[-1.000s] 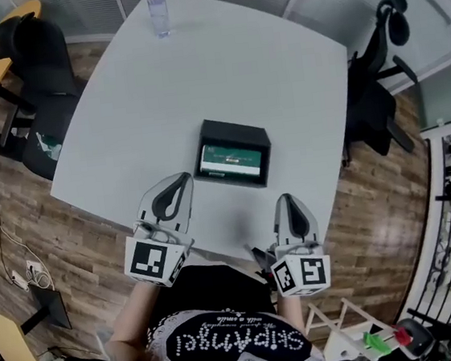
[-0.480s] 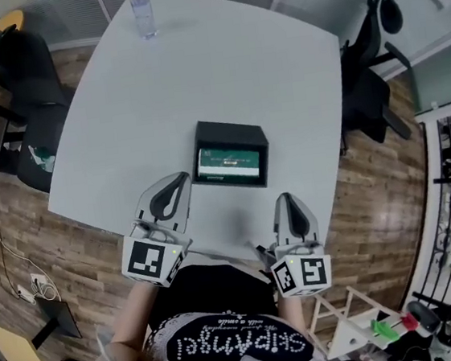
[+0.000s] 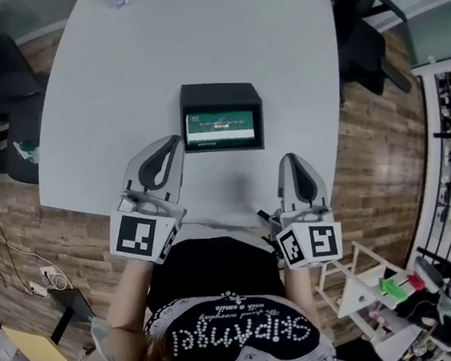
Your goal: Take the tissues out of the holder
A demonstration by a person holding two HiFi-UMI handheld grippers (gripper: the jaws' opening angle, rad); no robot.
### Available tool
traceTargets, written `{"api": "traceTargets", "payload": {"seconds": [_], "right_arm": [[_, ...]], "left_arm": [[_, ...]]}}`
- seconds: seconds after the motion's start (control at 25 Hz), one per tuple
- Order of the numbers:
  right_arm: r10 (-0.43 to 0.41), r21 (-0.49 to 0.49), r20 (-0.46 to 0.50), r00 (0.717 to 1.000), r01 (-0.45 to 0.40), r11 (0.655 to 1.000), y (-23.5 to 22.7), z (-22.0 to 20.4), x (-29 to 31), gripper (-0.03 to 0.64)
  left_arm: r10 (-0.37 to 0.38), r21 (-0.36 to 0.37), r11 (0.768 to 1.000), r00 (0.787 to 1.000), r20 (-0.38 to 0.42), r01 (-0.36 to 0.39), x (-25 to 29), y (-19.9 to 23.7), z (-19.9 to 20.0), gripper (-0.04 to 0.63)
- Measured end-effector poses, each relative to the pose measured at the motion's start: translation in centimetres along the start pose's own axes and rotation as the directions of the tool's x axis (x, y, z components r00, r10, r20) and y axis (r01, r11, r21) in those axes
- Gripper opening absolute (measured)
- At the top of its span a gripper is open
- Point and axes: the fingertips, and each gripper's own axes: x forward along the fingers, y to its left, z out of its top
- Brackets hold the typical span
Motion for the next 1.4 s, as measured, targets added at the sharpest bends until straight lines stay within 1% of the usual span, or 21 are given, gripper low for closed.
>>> {"api": "traceTargets", "payload": {"seconds": [0.16, 0.28, 0.36, 0.4, 0.56, 0.64, 0.76, 0.84, 1.04, 1.2, 1.4], "right_arm": [[-0.012, 0.007, 0.003, 1.000, 0.012, 1.000, 0.2, 0.2, -0.3, 0.035], [-0.019, 0.012, -0.002, 1.000, 0.019, 1.000, 0.2, -0.1, -0.6, 0.035], [-0.027, 0.016, -0.006, 1.000, 0.027, 1.000, 0.1, -0.4, -0.8, 0.035], [-0.031, 0.017, -0.008, 1.000, 0.031, 0.999, 0.0, -0.5, -0.9, 0.035], [-0.041, 0.017, -0.004, 0.999, 0.041, 0.999, -0.3, -0.5, -1.3, 0.035], [-0.047, 0.018, 0.000, 0.999, 0.047, 0.999, -0.4, -0.4, -1.5, 0.035], [-0.053, 0.018, 0.003, 0.999, 0.053, 0.998, -0.6, -0.3, -1.8, 0.035], [-0.055, 0.017, 0.006, 0.998, 0.054, 0.998, -0.6, -0.3, -1.9, 0.035], [-0.064, 0.014, 0.016, 0.998, 0.064, 0.998, -0.9, -0.4, -2.3, 0.035], [-0.067, 0.007, 0.015, 0.998, 0.067, 0.998, -1.0, -0.4, -2.5, 0.035], [-0.070, 0.011, 0.008, 0.997, 0.070, 0.997, -1.3, -0.8, -3.0, 0.035]], "left_arm": [[-0.015, 0.001, 1.000, 0.999, -0.039, 0.015, 0.5, 0.2, -0.5, 0.038], [-0.031, 0.005, 0.999, 0.999, -0.044, 0.031, 1.0, 0.0, -0.6, 0.054], [-0.046, 0.002, 0.999, 0.998, -0.051, 0.046, 1.4, -0.3, -0.6, 0.115], [-0.054, -0.003, 0.999, 0.997, -0.058, 0.054, 1.6, -0.4, -0.6, 0.130], [-0.085, 0.007, 0.996, 0.994, -0.070, 0.086, 2.1, -1.0, -0.4, 0.149], [-0.100, 0.015, 0.995, 0.992, -0.077, 0.101, 2.3, -1.1, -0.2, 0.187], [-0.123, 0.019, 0.992, 0.988, -0.088, 0.125, 2.5, -1.2, 0.0, 0.217], [-0.143, 0.030, 0.989, 0.985, -0.099, 0.147, 2.7, -1.3, 0.1, 0.251], [-0.205, 0.060, 0.975, 0.969, -0.137, 0.215, 3.3, -1.7, -0.3, 0.303], [-0.248, 0.127, 0.954, 0.953, -0.172, 0.271, 3.8, -1.8, -0.8, 0.331], [-0.280, 0.176, 0.929, 0.930, -0.239, 0.325, 4.4, -2.8, -1.7, 0.351]]}}
